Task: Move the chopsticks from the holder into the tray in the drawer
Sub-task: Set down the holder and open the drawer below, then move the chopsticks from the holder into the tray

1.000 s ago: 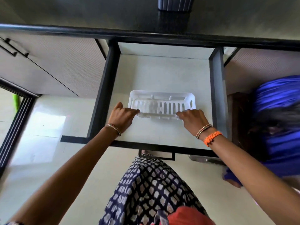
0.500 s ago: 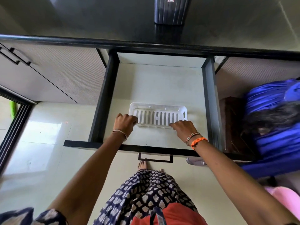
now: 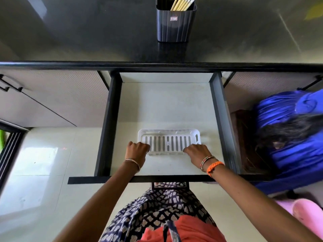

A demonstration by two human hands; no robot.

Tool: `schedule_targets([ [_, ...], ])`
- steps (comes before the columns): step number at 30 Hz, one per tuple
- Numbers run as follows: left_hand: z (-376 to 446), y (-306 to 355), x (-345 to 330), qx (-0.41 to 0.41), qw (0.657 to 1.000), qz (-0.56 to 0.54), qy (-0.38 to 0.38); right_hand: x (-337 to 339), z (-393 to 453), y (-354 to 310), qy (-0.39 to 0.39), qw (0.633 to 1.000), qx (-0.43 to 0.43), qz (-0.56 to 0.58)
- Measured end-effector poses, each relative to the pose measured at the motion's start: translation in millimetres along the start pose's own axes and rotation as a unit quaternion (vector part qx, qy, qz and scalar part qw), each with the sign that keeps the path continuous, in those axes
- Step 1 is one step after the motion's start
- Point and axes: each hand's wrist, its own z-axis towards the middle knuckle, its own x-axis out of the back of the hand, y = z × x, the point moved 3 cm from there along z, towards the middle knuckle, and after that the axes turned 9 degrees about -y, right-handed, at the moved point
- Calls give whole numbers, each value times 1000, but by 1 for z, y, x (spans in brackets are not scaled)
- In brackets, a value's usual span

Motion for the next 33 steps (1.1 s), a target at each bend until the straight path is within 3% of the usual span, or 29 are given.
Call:
schedule_targets([
  [4,7,-3,20,-57,992,-47,-100,23,1,7,-111,993,32,-17],
  [7,13,-7,78,-101,974,-192,-61,75,-3,22,-153,985,58,49],
  [9,27,-9,133,-128,951,-280,19,125,-2,39,-99,985,77,120],
  [13,82,-8,246,-148,921,-318,167,229,18,91,97,969,56,219],
  [17,137,-4,327,-124,909,-319,237,297,54,144,279,890,23,360],
  [23,206,-4,391,-111,917,-247,293,377,107,205,466,745,-49,475],
  [25,222,-7,401,-108,910,-248,313,393,127,219,500,695,-64,512],
  [27,237,-12,403,-105,910,-245,318,405,151,226,502,668,-66,545],
  [33,260,-28,396,-86,931,-238,261,427,193,226,471,658,-46,586],
])
